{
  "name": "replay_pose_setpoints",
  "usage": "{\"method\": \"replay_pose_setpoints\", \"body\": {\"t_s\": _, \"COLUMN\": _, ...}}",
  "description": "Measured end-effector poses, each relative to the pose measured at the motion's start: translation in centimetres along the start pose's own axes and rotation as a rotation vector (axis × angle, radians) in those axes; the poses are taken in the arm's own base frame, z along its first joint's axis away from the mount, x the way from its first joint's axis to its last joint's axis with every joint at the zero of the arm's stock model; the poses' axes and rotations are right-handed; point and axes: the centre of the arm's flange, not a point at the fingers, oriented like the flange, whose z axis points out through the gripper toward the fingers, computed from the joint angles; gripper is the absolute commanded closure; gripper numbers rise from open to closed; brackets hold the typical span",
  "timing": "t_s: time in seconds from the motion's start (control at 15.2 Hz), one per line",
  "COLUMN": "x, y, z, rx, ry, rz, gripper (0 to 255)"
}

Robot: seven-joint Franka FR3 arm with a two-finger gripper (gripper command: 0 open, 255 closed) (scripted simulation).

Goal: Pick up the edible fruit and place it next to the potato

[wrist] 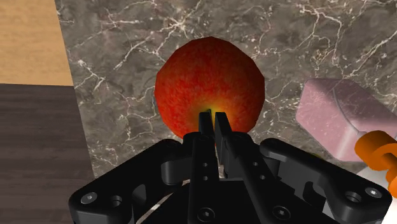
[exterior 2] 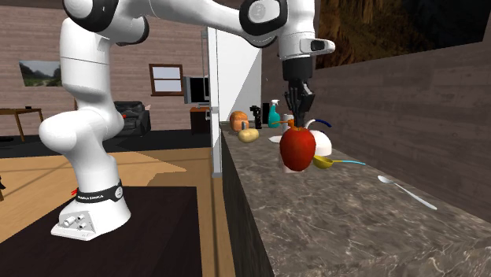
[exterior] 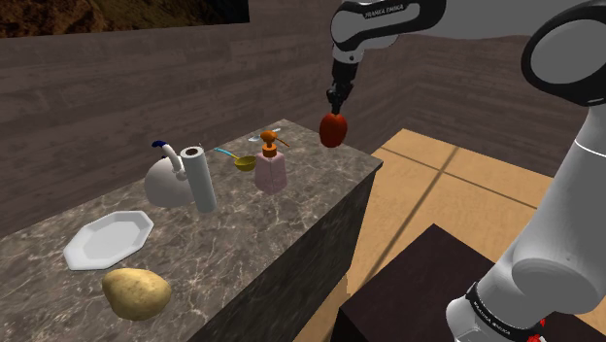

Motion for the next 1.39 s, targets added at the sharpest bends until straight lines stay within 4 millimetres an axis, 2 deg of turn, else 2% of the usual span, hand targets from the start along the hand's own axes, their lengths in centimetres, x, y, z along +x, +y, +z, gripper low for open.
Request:
{"method": "replay_pose_setpoints", "body": {"t_s": 1.19, "x": 0.8, "y": 0.1, "z": -9.2, "rx": 0.0, "ry": 0.0, "rz": 0.0, "gripper": 255}}
{"method": "replay_pose_setpoints", "body": {"t_s": 1.39, "x": 0.7, "y": -2.5, "z": -9.7, "rx": 0.0, "ry": 0.0, "rz": -0.001, "gripper": 255}}
